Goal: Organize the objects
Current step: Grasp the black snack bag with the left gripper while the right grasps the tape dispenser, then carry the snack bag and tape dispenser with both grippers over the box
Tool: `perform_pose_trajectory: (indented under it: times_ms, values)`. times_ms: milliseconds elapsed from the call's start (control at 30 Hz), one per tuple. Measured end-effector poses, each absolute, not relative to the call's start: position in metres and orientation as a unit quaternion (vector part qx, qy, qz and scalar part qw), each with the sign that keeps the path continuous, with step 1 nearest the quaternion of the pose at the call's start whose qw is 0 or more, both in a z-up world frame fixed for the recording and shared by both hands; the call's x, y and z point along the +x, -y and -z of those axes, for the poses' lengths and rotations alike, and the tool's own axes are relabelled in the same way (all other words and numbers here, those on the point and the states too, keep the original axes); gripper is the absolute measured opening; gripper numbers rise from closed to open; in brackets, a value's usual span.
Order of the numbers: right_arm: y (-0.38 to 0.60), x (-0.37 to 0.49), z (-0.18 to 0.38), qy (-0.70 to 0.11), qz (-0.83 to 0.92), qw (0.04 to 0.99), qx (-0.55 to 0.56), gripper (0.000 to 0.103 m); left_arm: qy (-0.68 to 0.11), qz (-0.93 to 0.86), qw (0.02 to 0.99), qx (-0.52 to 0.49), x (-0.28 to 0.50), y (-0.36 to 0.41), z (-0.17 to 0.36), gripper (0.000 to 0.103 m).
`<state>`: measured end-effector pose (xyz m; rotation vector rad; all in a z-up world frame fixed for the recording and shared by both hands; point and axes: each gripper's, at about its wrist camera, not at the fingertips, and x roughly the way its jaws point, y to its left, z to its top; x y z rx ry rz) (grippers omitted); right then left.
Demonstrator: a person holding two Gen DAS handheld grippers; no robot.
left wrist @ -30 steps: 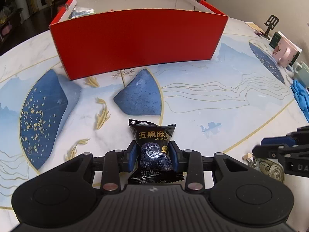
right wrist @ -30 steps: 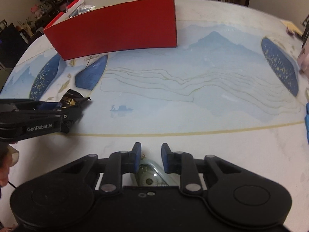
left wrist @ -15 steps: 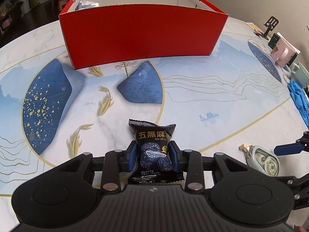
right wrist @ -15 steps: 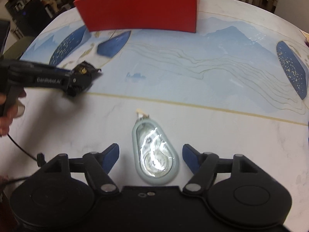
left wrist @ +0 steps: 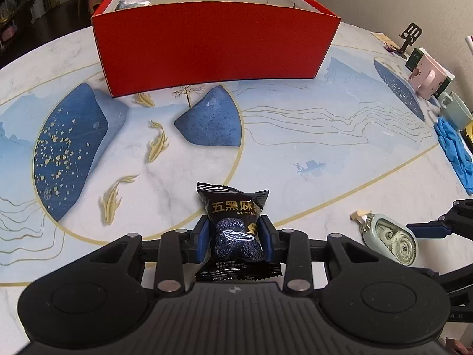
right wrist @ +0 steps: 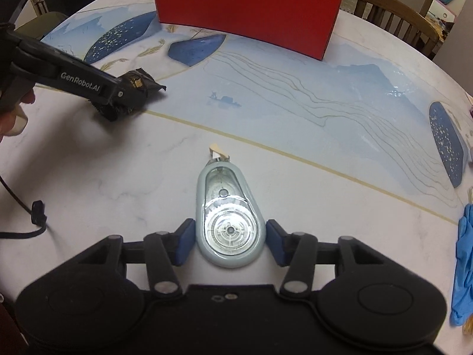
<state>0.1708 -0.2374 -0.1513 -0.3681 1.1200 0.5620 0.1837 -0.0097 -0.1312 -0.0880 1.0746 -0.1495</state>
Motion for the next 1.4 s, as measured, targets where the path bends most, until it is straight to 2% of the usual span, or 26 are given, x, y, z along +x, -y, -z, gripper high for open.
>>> perform_pose_trajectory:
  times_ms: [333, 733, 1133, 1400]
  values:
    - [0.235, 0.183, 0.133, -0.502, -0.246, 0.819, -0.128, 0.051, -0.498, 0.065, 0.863, -0.06, 0.18, 0.01, 0.116, 0.034]
    - [0.226, 0.222, 0.081, -0.462, -0.243, 0.851, -0.058, 0.051, -0.454, 0.075, 0.885, -0.078, 0.192, 0.014, 0.065, 0.034]
    - [0.215, 0.285, 0.03, -0.413, -0.239, 0.878, -0.035, 0.051, -0.393, 0.079, 0.914, -0.06, 0.239, 0.005, 0.012, 0.034]
    - [0.188, 0.33, 0.019, -0.4, -0.236, 0.884, -0.05, 0.051, -0.371, 0.073, 0.925, -0.035, 0.276, -0.003, -0.009, 0.034]
